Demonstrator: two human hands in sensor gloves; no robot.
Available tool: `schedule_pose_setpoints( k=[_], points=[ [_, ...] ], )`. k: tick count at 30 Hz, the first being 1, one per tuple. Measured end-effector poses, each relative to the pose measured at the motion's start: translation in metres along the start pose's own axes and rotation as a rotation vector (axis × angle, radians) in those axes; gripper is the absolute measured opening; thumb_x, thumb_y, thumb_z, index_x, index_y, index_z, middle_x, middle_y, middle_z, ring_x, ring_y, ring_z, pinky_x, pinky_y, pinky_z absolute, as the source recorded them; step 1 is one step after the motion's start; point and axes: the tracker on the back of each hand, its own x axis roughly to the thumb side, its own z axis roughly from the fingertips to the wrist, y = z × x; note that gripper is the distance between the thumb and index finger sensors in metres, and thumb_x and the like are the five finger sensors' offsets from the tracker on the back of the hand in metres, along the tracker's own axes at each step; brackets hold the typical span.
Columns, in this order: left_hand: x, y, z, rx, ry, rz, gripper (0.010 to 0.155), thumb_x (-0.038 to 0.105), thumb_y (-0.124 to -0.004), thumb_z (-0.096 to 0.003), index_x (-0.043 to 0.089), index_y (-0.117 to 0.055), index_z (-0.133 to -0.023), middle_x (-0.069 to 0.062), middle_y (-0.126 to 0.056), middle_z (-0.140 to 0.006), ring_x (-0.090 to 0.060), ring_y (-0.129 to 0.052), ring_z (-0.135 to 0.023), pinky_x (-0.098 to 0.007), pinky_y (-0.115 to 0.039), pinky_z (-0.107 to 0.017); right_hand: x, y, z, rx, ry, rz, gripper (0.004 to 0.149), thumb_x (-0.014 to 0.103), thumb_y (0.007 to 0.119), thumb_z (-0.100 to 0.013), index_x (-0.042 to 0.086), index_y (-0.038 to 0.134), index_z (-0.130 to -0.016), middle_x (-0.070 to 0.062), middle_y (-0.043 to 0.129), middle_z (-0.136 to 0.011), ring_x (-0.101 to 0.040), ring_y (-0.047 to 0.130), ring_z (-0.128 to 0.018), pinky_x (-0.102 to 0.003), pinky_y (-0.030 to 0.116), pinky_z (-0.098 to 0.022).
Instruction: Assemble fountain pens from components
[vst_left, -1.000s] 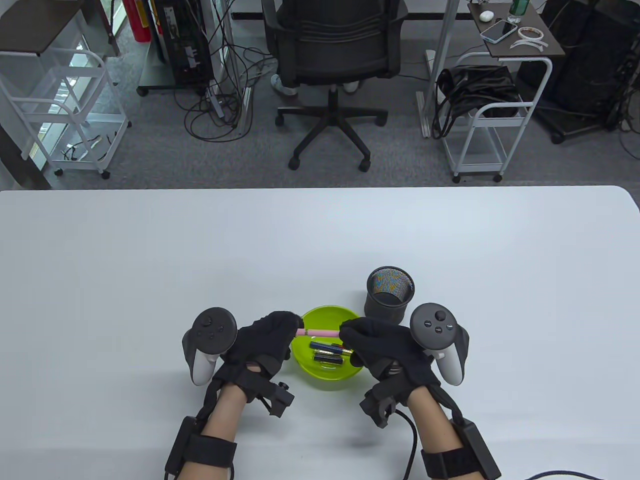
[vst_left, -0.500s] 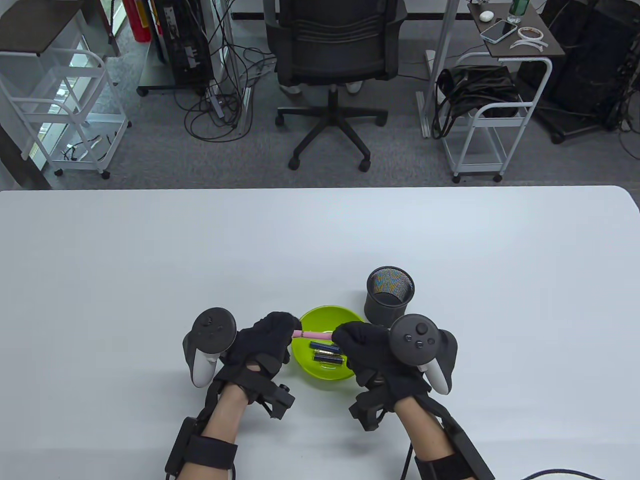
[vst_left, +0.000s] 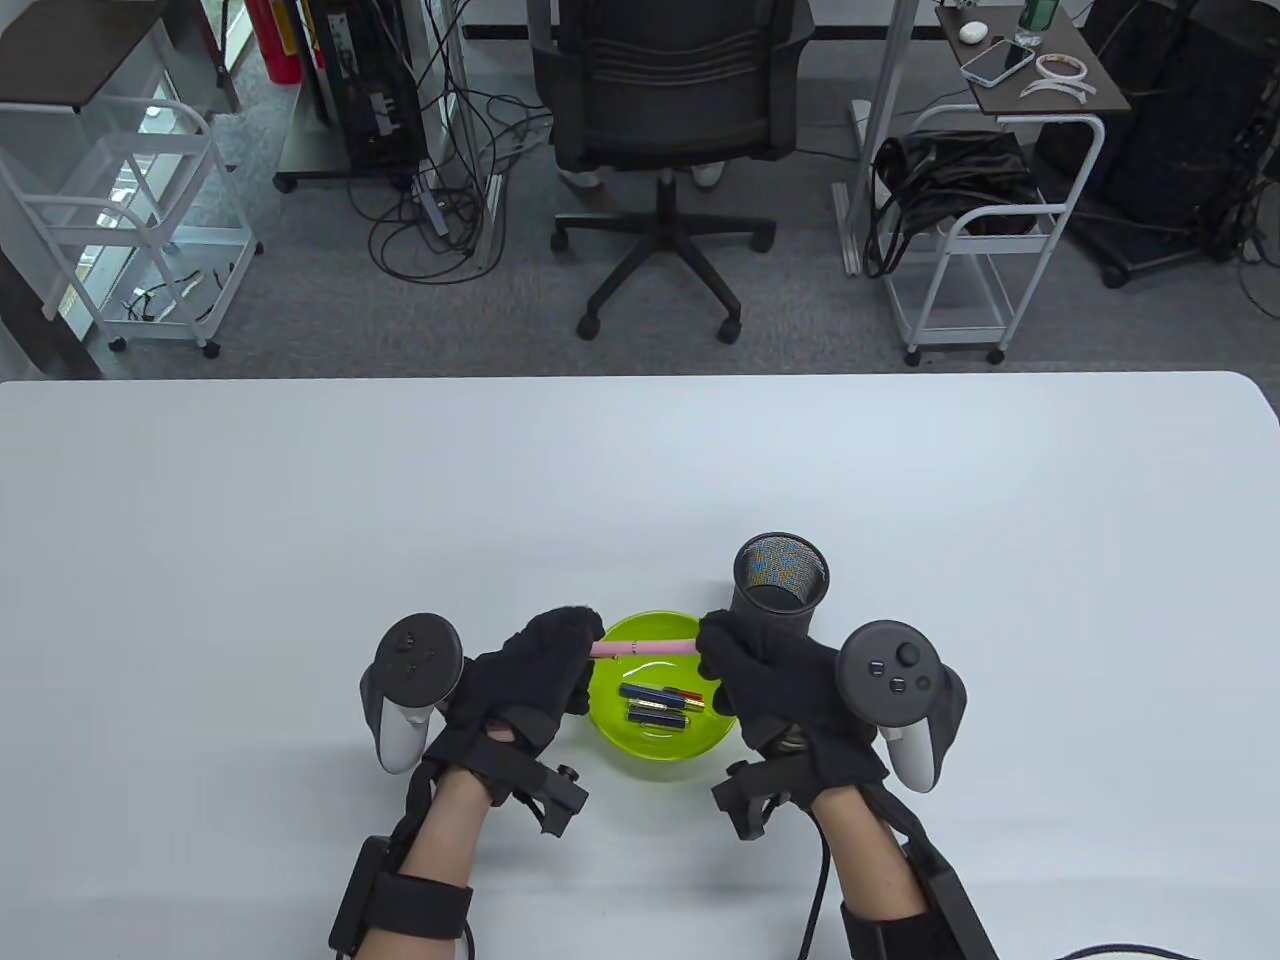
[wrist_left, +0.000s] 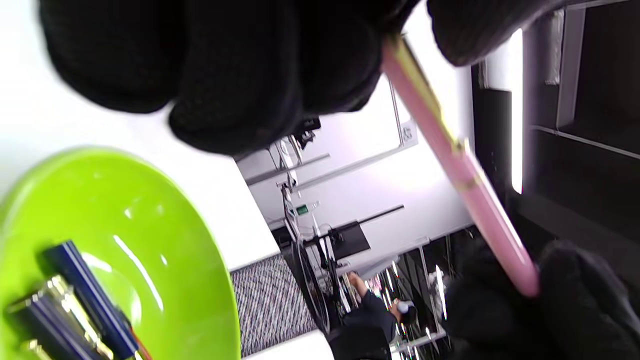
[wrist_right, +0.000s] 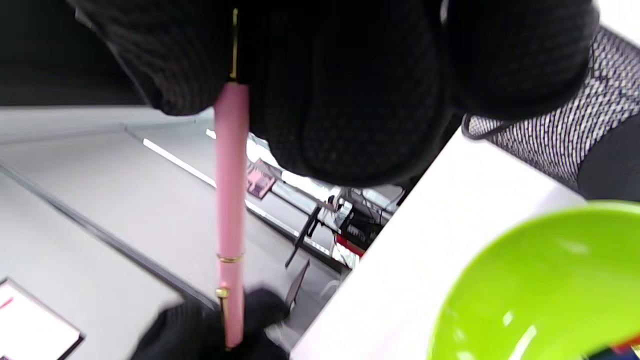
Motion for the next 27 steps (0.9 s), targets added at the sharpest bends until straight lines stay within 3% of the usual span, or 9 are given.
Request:
schedule_pose_setpoints(
  k=[6, 13, 20, 27],
  points=[
    [-0.007, 0.021, 0.004, 0.095, 0.042, 0.065, 0.058, 0.05, -0.063, -0.0544, 0.009, -0.071, -0.095, -0.011, -0.09, -0.069, -0.024, -0.097, -0.045, -0.054, -0.08, -0.042, 0.001, -0.05, -0.012, -0.162, 0.122, -0.058, 0.047, 0.04, 0.083, -0.044, 0.008, 0.091, -0.077, -0.013, 0.101, -0.053, -0.021, 0.101, -0.023, -0.048, 0.088, -0.024],
    [-0.007, 0.026, 0.006, 0.098, 0.043, 0.102, 0.058, 0.05, -0.063, -0.0546, 0.008, -0.071, -0.096, -0.012, -0.089, -0.071, -0.025, -0.097, -0.046, -0.054, -0.08, -0.043, 0.013, -0.095, -0.02, -0.257, 0.175, 0.171, 0.046, 0.036, 0.084, -0.044, 0.009, 0.089, -0.081, -0.015, 0.099, -0.059, -0.021, 0.101, -0.026, -0.049, 0.088, -0.026],
    [-0.003, 0.023, 0.006, 0.077, 0.031, 0.035, 0.059, 0.05, -0.064, -0.0546, 0.008, -0.071, -0.096, -0.013, -0.089, -0.071, -0.026, -0.097, -0.047, -0.055, -0.079, -0.043, 0.018, -0.096, -0.034, -0.235, 0.218, 0.441, 0.046, 0.031, 0.084, -0.045, 0.011, 0.086, -0.086, -0.016, 0.097, -0.069, -0.023, 0.102, -0.034, -0.05, 0.087, -0.029],
    [-0.004, 0.024, 0.006, 0.081, 0.032, 0.031, 0.059, 0.05, -0.064, -0.0545, 0.008, -0.071, -0.096, -0.014, -0.089, -0.071, -0.027, -0.097, -0.047, -0.055, -0.079, -0.043, 0.011, -0.07, -0.052, -0.164, 0.257, 0.629, 0.046, 0.031, 0.086, -0.044, 0.012, 0.086, -0.086, -0.015, 0.097, -0.069, -0.023, 0.102, -0.035, -0.049, 0.087, -0.028]
  ],
)
